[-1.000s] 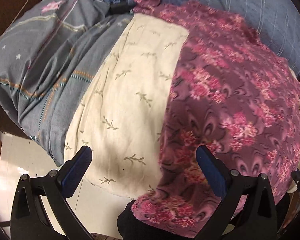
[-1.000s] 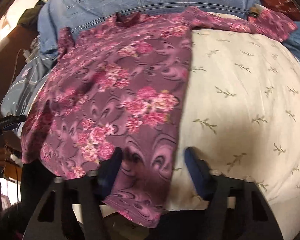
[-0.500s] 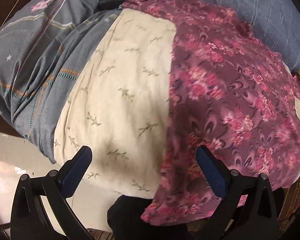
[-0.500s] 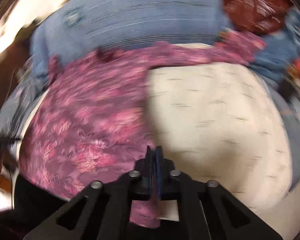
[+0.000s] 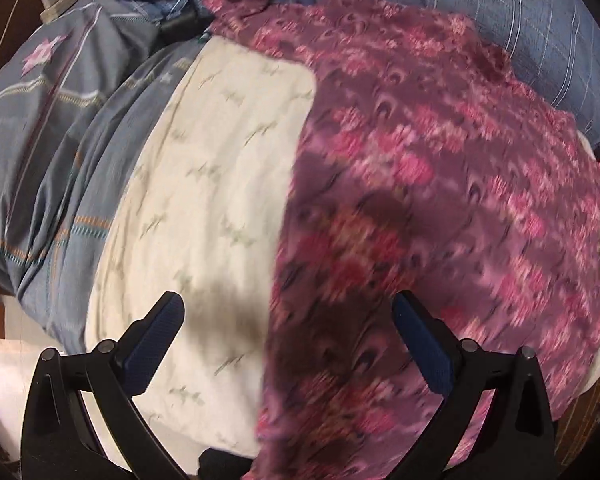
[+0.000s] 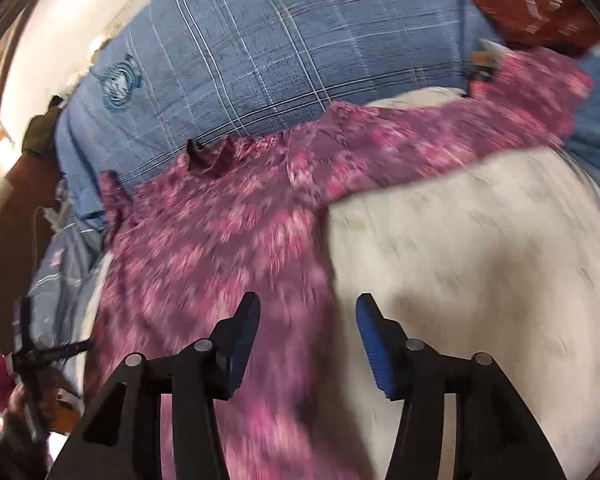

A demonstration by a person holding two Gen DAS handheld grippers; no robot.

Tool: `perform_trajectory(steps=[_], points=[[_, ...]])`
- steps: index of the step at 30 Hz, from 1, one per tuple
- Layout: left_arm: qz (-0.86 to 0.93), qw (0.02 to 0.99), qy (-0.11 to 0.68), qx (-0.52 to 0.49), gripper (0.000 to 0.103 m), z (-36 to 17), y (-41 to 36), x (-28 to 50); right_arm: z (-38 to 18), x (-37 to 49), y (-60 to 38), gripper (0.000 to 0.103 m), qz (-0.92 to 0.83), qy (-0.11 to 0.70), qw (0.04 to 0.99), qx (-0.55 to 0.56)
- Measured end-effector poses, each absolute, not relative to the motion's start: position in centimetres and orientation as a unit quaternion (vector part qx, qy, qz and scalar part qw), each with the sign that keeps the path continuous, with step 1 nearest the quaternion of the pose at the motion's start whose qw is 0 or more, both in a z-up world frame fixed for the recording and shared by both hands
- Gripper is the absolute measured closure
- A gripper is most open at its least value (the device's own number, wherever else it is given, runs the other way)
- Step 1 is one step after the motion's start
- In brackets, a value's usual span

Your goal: Fold small clothes

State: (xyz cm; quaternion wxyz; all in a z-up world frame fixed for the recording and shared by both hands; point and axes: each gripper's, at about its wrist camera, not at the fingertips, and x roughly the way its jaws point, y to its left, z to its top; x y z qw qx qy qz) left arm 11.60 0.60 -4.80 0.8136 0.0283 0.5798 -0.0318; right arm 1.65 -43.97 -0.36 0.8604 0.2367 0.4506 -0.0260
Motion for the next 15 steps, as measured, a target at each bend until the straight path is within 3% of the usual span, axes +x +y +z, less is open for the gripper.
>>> perform_trajectory(steps=[3, 4, 5, 6, 11, 15], points=[[-0.034, 0.816, 0.576, 0.038, 0.000, -5.1, -0.8, 12.7, -2.7, 6.2, -43.6, 0.051, -0.045, 0.468, 0.852, 0.230], [-0.031, 0.817, 0.574, 0.046, 0.000, -5.4, -1.4, 13.4, -3.7, 7.5, -43.4, 0.056, -0.038, 0.476, 0.847, 0.234], [-0.027, 0.818, 0.572, 0.051, 0.000, -5.4, -1.6, 13.9, -4.3, 8.2, -43.1, 0.081, -0.025, 0.484, 0.843, 0.233], [-0.025, 0.820, 0.569, 0.055, 0.000, -5.4, -1.9, 14.4, -4.6, 9.1, -42.5, 0.098, -0.015, 0.494, 0.843, 0.214], [0.001, 0.838, 0.543, 0.052, 0.000, -5.9, -2.5, 17.7, -1.1, 10.2, -45.0, 0.099, -0.027, 0.436, 0.878, 0.197], [0.004, 0.848, 0.529, 0.029, 0.000, -7.8, -2.5, 18.7, -4.9, 11.4, -46.8, 0.100, -0.063, 0.509, 0.842, 0.168]])
